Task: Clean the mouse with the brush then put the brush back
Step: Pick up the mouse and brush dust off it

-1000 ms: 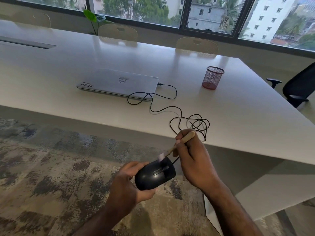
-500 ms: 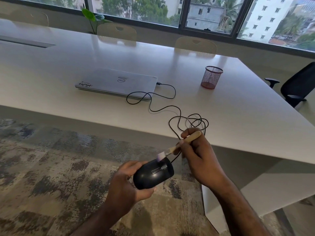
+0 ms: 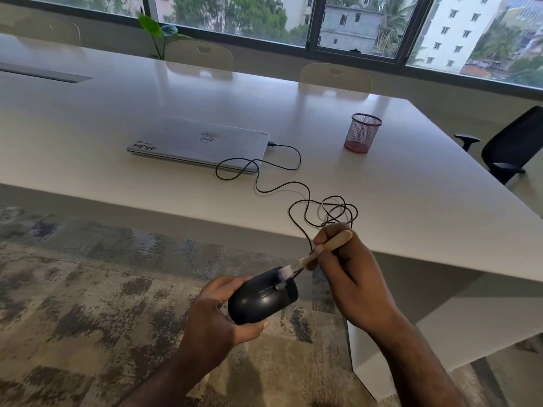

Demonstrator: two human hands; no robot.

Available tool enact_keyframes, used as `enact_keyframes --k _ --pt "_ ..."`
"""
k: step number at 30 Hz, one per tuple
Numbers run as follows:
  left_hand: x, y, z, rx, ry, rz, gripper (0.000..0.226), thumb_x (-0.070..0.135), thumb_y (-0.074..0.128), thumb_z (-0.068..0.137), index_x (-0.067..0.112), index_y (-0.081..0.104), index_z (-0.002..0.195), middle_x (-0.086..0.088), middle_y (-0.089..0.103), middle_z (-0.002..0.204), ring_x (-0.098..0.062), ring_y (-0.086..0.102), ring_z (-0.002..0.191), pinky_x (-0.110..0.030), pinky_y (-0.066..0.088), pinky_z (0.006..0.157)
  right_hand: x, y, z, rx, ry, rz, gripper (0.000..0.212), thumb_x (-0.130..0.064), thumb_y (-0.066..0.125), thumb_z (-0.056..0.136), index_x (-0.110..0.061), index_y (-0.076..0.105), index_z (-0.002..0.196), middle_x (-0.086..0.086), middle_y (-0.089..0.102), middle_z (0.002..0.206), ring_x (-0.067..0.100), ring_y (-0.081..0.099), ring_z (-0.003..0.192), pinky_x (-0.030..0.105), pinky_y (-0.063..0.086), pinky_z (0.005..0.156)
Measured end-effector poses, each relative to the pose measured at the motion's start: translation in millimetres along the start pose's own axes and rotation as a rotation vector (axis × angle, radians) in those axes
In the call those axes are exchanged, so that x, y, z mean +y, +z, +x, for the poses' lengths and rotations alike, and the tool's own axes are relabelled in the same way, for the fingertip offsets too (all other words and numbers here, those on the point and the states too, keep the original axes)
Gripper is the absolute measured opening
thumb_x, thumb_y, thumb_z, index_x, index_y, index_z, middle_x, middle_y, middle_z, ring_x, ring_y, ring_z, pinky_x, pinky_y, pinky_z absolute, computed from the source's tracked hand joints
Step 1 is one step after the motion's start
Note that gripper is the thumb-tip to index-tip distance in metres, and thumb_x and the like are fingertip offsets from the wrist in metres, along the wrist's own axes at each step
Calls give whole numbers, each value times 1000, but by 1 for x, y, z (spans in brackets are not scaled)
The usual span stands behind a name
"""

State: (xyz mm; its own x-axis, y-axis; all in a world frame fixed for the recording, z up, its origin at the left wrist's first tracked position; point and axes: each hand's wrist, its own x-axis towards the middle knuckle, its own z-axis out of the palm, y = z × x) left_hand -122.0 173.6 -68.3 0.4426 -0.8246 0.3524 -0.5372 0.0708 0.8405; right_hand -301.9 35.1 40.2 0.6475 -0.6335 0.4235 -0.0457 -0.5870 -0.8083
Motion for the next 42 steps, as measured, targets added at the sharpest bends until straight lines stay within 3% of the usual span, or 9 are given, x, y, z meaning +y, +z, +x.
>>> enact_keyframes --k 5,10,14,19,22,26,33,38,42 --pt "0 -1 1 0 -4 17 69 40 91 48 58 66 110 20 66 112 -8 63 105 -9 48 77 4 6 -6 -100 -4 -132 5 -24 48 100 -24 52 98 -1 59 81 27 63 75 53 53 68" --pt "0 -3 2 -1 -6 33 71 37 93 49 59 65 110 22 66 114 -6 62 108 -7 47 78 -1 4 -6 83 -65 -189 6 -29 49 100 -27 54 101 -8 60 88 19 61 73 46 52 63" --pt "0 -2 2 4 -8 31 70 33 94 47 58 66 107 22 65 113 -5 62 106 -7 46 77 -11 12 -9 -51 -102 -133 10 -30 48 98 -25 55 103 -12 60 89 16 62 79 41 53 67" --pt "-1 -3 2 18 10 31 77 22 99 47 58 66 106 22 66 110 -7 63 104 -7 46 76 -8 11 -10 -71 -154 -527 16 -40 42 97 -30 53 103 -17 61 88 3 57 79 29 49 77" --pt "1 -4 3 27 14 22 70 27 96 47 56 67 104 22 66 108 -7 63 103 -6 45 74 -8 8 -10 -2 -133 -431 12 -34 45 97 -28 54 103 -23 56 89 -2 54 79 23 43 74" --pt "0 -4 2 21 7 30 75 17 101 49 52 67 106 22 66 110 -7 63 104 -5 45 76 -12 13 -10 -8 -151 -232 6 -27 49 98 -27 54 101 -22 55 84 8 57 75 26 44 66" --pt "-2 -5 0 15 -12 45 75 19 101 47 46 69 110 23 65 108 -6 63 103 -6 45 76 -7 10 -12 -114 -115 -305 5 -30 46 93 -30 51 91 -15 54 75 12 54 68 31 45 62" --pt "1 -4 0 16 -6 36 71 27 96 48 53 67 108 24 65 110 -4 62 104 -7 46 77 -14 12 -11 -82 -93 -145 9 -28 47 98 -26 55 103 -9 59 78 17 62 72 38 50 63" --pt "3 -4 1 25 16 32 66 35 91 49 56 65 106 22 66 109 -5 63 103 -8 46 76 -15 18 -11 -179 -100 -300 12 -31 46 103 -32 49 114 -17 58 81 8 60 75 28 49 68"
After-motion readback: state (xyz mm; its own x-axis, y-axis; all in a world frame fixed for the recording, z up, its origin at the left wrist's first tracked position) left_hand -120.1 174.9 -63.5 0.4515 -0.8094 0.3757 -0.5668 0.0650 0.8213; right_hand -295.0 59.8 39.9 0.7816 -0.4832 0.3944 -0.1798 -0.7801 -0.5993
